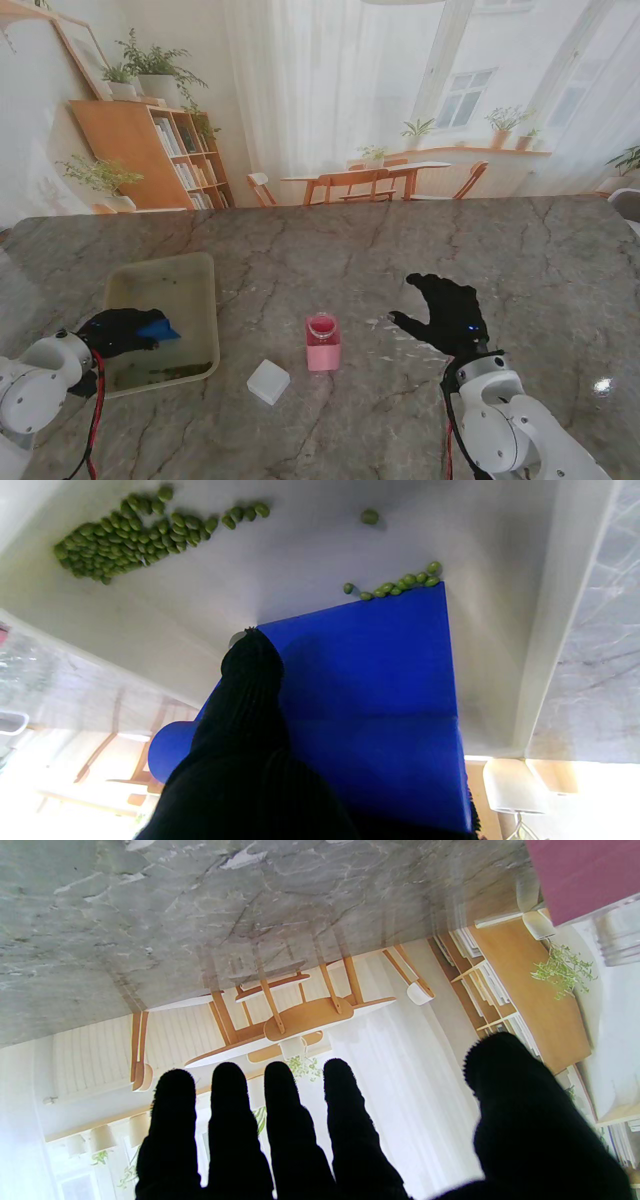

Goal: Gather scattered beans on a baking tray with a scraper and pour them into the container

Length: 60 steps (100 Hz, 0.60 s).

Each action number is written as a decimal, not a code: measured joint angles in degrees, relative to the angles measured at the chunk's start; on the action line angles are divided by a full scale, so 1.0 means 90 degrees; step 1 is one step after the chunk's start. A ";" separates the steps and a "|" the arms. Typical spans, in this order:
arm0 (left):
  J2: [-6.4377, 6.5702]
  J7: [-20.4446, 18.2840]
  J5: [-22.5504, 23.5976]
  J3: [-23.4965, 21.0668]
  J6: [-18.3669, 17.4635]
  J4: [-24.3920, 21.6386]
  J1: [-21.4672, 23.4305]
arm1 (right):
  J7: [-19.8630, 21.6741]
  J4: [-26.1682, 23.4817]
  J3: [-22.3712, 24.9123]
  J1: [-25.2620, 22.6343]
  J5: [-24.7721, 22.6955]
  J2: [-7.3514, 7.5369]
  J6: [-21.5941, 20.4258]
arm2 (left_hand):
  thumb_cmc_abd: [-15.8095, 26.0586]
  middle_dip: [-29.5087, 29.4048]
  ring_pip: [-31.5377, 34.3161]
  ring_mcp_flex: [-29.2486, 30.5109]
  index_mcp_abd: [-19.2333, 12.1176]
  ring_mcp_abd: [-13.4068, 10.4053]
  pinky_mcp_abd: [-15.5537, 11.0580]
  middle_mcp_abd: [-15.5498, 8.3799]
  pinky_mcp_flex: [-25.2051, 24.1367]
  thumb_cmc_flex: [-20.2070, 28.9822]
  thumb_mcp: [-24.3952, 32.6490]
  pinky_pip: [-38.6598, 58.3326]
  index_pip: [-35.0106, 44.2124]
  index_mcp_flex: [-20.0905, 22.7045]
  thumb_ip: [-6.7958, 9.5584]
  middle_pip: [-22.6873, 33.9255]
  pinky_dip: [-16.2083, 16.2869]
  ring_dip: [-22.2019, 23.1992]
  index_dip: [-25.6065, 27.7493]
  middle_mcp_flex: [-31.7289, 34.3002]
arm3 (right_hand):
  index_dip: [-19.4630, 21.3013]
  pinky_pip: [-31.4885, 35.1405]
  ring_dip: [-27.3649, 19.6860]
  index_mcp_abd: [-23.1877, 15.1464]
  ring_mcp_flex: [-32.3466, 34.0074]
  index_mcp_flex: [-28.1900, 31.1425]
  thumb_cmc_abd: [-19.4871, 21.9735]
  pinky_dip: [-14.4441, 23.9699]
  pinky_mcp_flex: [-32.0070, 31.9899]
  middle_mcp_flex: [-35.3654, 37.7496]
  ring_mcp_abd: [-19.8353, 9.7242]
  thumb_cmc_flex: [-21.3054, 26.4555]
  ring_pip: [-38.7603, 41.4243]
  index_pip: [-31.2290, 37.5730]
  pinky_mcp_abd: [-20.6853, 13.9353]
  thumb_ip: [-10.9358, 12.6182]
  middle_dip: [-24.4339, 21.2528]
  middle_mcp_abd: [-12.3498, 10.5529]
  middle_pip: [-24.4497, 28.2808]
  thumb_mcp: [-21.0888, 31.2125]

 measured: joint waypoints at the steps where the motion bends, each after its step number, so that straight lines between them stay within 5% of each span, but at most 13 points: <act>1: -0.0001 -0.0003 0.0004 -0.0009 -0.0011 -0.0010 0.0012 | -0.0001 0.0000 0.0001 -0.0001 0.0000 0.0000 0.0000 | 0.0000 0.0000 0.0000 0.0000 0.0000 0.0000 0.0000 0.0000 0.0000 0.0000 0.0000 0.0000 0.0000 0.0000 0.0000 0.0000 0.0000 0.0000 0.0000 0.0000 | 0.0000 0.0000 0.0000 0.0000 0.0000 0.0000 0.0000 0.0000 0.0000 0.0000 0.0000 0.0000 0.0000 0.0000 0.0000 0.0000 0.0000 0.0000 0.0000 0.0000; 60: -0.0023 -0.0145 0.0063 -0.0220 -0.0239 -0.0537 0.0505 | -0.0063 -0.0029 0.0054 -0.0054 0.0000 -0.0009 0.0017 | -0.0074 0.0066 0.0104 0.0156 0.0001 0.0030 0.0056 0.0001 0.0026 0.0000 -0.0001 0.0216 -0.0062 0.0192 0.0001 -0.0011 0.0157 0.0057 0.0083 0.0205 | 0.0000 0.0000 0.0000 0.0000 0.0000 0.0000 0.0000 0.0000 0.0000 0.0000 0.0000 0.0000 0.0000 0.0000 0.0000 0.0000 0.0000 0.0000 0.0000 0.0000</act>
